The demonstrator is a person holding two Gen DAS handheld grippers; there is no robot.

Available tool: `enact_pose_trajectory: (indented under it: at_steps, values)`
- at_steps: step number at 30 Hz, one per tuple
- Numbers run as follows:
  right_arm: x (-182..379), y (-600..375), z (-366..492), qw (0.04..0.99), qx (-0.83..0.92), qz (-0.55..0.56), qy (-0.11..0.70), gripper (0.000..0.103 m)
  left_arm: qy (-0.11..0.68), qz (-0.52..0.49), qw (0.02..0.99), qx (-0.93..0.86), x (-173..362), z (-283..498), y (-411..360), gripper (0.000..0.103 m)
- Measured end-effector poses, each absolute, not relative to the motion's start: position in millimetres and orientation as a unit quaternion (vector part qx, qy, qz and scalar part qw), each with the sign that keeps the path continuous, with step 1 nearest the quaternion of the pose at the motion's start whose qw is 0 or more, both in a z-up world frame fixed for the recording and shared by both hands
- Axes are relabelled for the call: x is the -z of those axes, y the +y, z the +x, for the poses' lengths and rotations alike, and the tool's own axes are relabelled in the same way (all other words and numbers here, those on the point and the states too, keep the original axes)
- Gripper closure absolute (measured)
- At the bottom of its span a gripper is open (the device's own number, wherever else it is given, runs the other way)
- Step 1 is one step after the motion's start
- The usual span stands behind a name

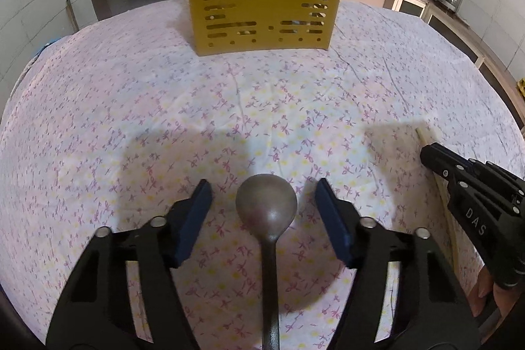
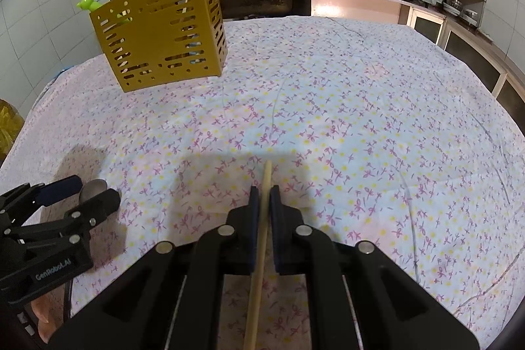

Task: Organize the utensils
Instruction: 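Close the right tool on the last chopstick while the left tool grasps the grey metal spoon, then carry the chopstick with the right tool into the holder while the left tool inserts the spoon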

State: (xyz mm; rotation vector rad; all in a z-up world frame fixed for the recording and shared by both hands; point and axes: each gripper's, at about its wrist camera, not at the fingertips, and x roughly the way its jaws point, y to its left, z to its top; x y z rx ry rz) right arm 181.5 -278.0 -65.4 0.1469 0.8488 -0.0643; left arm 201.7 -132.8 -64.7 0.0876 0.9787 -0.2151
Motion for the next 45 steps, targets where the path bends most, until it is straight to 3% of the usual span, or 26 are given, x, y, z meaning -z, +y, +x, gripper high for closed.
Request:
enact_pose_trajectory:
  at_steps: [10,22,45]
  values:
    - [64,-272,184,0.907,0.039,0.06,0.416,0.096,0.469,0.039,0.876,0.106,63,205,-129,0.068]
    - [61,-271,181,0.911,0.032,0.07,0.406,0.097,0.458,0.021,0.882,0.113,55,200,-118,0.068]
    - [-8,-262,160,0.953,0.017,0.068,0.295,0.096,0.321,0.013,0.943,0.088,-23,174,-60,0.068]
